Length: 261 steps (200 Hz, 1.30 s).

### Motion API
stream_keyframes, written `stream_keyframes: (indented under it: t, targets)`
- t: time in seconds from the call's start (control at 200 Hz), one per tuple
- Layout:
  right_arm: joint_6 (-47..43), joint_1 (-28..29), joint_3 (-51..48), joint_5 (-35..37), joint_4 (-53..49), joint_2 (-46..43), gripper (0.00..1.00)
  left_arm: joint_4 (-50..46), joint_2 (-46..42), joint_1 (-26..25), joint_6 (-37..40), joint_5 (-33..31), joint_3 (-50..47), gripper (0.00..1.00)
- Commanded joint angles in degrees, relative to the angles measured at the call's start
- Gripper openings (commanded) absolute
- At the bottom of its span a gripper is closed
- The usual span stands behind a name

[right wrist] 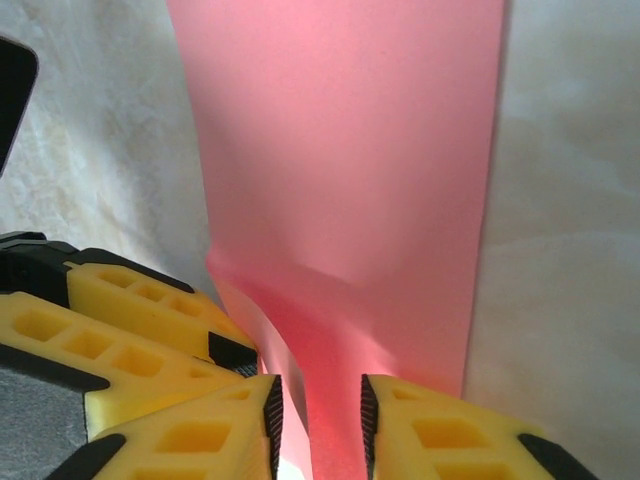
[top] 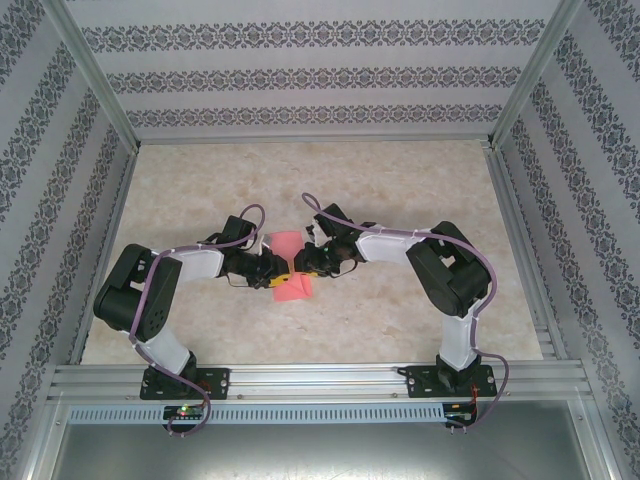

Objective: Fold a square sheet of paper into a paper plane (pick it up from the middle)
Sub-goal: Fold the triangle a second time at the center of the table.

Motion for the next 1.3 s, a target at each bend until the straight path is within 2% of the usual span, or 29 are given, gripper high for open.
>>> stream_keyframes:
  t: [0.0, 0.145, 0.275, 1.299]
  targets:
    - [-0.6, 0.92, 1.6, -2.45, 1.85, 1.34, 0.24, -0.73, -0.13, 0.48, 1.23, -0.15, 1.2, 0.24]
    - [-0.57, 0.74, 1.7, -1.14, 1.74, 1.61, 0.09, 0.2, -0.71, 0.53, 0.33, 1.14, 1.05, 0.24]
    - [-0.95, 0.3, 1.22, 0.83, 1.39, 1.17, 0.05, -0.42, -2.83, 0.37, 0.24, 2.27, 1.45, 0.24]
    - [-5.58, -1.32, 2.48, 4.3, -0.76, 2.77, 0.03, -0.12, 3.77, -1.24, 0.78, 2.67, 5.47, 0.22]
